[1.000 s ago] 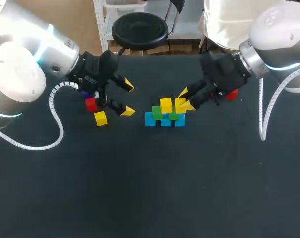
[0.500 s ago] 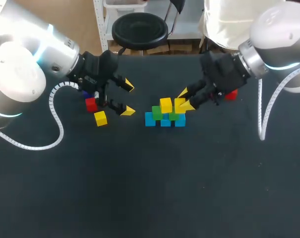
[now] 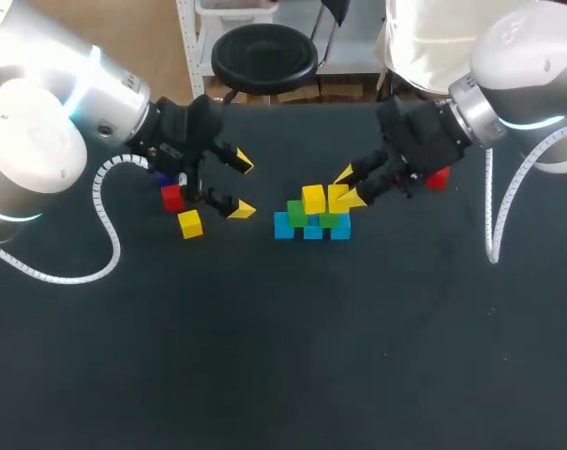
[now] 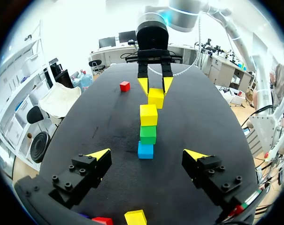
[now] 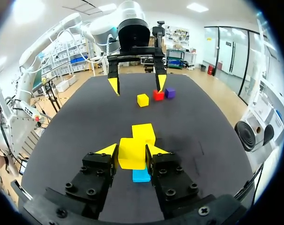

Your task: Place the blue cubes, place green cubes on the blue cubes, place the yellow cubes on the green cubes, then place the red cubes on the yellow cubes, and place purple cube on the red cubes.

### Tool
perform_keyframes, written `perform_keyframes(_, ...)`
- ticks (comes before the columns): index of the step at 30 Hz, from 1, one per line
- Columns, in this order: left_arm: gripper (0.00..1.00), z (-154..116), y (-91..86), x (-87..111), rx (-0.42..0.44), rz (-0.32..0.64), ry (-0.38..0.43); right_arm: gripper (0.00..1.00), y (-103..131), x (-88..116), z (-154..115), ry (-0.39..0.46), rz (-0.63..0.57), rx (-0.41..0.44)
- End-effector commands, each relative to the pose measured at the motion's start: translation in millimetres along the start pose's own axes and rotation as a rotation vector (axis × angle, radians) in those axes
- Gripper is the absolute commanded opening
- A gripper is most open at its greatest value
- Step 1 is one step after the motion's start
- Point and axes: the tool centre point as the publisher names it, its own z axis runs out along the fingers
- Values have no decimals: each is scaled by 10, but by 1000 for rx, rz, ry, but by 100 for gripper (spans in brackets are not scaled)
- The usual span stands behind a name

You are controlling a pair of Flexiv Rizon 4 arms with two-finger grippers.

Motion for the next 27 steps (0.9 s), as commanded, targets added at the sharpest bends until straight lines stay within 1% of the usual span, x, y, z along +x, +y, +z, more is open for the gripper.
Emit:
perform_keyframes(1,100,-3,-8,17,-2,4,-7,0,7,5,6,-4,0,2)
perform_keyframes(19,100,-3,-8,17,-2,4,-7,0,3,-1,43,-19,3,-6)
perform_keyframes(21,100,-3,-8,17,-2,4,-7,0,6,-3,48,-36,0,-7)
perform_keyframes(27,100,-3,-8,17,-2,4,-7,0,11,-5,48,-31,3,-6)
